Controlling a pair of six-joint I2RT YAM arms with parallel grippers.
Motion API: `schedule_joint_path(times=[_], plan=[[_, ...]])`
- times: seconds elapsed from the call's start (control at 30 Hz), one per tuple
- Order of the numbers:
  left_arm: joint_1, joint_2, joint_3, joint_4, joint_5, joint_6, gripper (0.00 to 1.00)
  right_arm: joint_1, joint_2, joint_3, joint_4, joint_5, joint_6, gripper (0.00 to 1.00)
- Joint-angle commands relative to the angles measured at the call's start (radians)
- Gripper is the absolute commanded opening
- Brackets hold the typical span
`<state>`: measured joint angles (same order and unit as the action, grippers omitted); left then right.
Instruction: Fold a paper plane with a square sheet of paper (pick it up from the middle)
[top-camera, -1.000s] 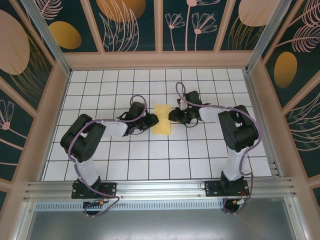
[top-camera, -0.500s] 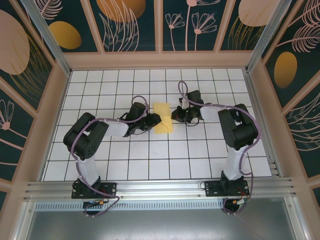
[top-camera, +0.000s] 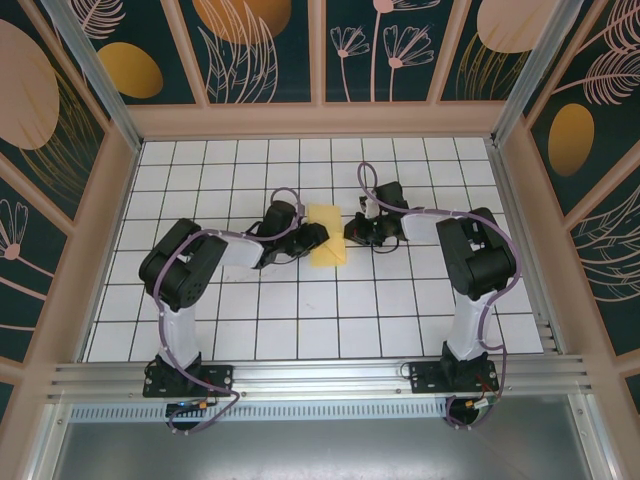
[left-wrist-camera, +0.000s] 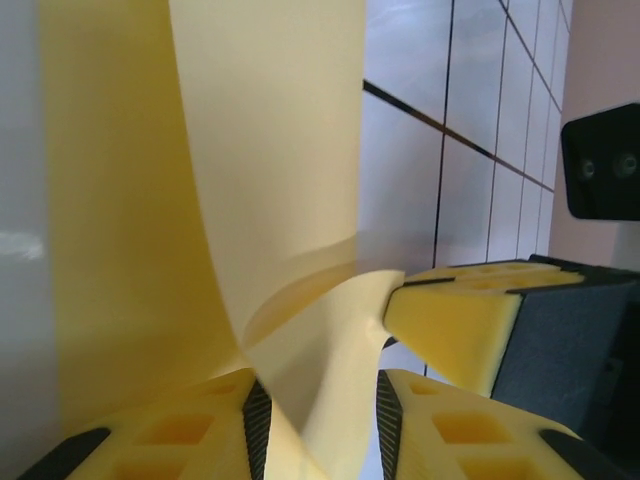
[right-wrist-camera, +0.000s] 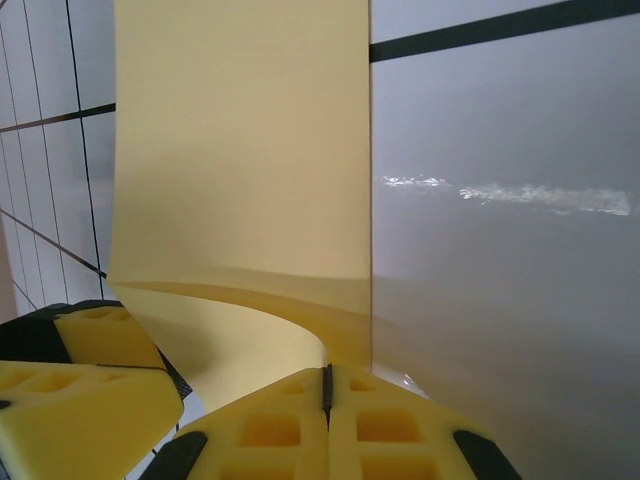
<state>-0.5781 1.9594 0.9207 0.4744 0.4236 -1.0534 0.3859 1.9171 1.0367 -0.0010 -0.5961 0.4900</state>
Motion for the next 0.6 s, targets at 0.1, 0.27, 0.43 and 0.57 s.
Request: schedule_joint_path(times=[0.1, 0.27, 0.43, 0.57], plan=[[0.005, 0.039, 0.037, 0.041, 0.021, 0.03, 0.24, -0.01, -0.01, -0.007, 0.008, -0.019, 0.013, 0.07], [0.005, 0.005, 0.029, 0.041, -0.008, 0.063, 0.07, -0.03, -0.088, -0.019, -0.004, 0.02, 0.027, 0.22], [0.006, -0.121, 0.017, -0.091, -0.096, 0.182, 0.01, -0.055, -0.238, -0.061, -0.019, 0.157, 0.027, 0.52], [0.005, -0.27, 0.046, -0.361, -0.28, 0.324, 0.01, -0.076, -0.358, -0.097, -0.031, 0.295, 0.019, 0.65]])
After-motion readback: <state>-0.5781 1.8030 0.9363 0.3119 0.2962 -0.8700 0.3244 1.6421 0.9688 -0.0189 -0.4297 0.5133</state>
